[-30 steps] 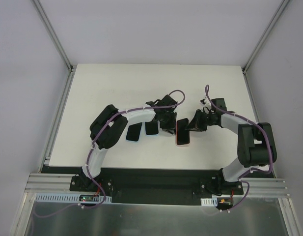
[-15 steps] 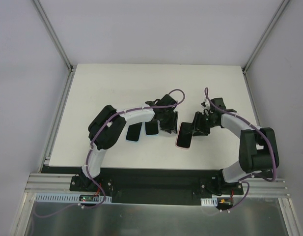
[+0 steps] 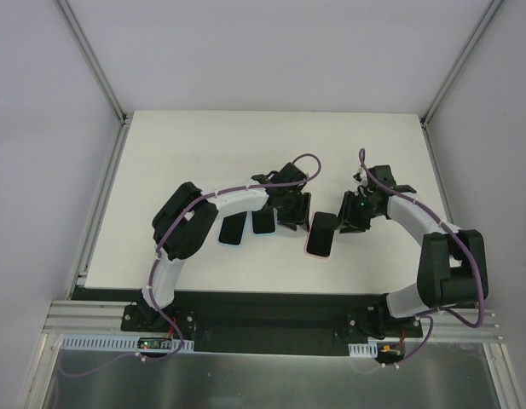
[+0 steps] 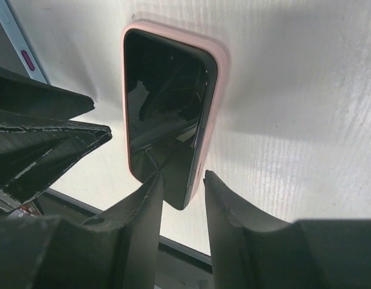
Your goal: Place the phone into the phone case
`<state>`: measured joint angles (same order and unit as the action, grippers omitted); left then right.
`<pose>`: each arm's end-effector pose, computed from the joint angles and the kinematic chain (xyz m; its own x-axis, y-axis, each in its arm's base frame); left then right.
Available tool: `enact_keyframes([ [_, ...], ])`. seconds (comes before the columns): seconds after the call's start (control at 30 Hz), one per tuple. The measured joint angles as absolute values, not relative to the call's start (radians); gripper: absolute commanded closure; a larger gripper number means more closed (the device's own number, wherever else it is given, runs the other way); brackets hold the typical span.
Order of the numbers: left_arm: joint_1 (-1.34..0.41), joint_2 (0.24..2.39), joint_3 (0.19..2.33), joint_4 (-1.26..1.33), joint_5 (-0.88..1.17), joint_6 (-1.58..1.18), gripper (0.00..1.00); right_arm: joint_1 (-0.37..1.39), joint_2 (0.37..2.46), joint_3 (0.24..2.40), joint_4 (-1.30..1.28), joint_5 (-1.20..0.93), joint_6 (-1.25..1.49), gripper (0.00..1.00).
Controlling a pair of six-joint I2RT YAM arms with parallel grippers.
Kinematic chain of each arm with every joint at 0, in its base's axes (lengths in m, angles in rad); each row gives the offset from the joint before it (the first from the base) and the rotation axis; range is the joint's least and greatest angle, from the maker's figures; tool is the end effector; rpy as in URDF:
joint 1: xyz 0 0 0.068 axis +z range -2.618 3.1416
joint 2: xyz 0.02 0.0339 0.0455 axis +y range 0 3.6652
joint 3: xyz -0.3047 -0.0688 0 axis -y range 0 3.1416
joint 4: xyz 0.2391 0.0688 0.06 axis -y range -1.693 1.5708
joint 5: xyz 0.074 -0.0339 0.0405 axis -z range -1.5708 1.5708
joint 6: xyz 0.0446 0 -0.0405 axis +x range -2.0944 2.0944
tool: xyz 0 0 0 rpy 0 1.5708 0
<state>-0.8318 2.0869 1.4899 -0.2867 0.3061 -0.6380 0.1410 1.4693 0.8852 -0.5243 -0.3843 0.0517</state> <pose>0.3105 -0.3607 0.2036 -0.9147 0.1607 -0.3708 0.3594 0.7427 -0.5649 0.2681 0.0549 0.2316 -0.9002 -0.0794 -0.4282 -0.2497 0.8997 0.3581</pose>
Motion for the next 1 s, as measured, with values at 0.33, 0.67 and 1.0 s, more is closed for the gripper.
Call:
enact_keyframes([
  [0.33, -0.834, 2.087, 1.499, -0.287, 0.332, -0.639, 0.57, 0.141, 1.56, 0.801, -0.426, -0.46, 0.069, 0.88],
  [0.67, -0.865, 2.091, 1.499, -0.274, 0.34, -0.644, 0.59, 0.128, 1.566, 0.801, -0.429, -0.484, 0.089, 0.9],
  [1.0, -0.881, 2.099, 1.496, -0.268, 0.332, -0.656, 0.63, 0.159, 1.606, 0.861, -0.484, -0.422, 0.089, 0.79],
])
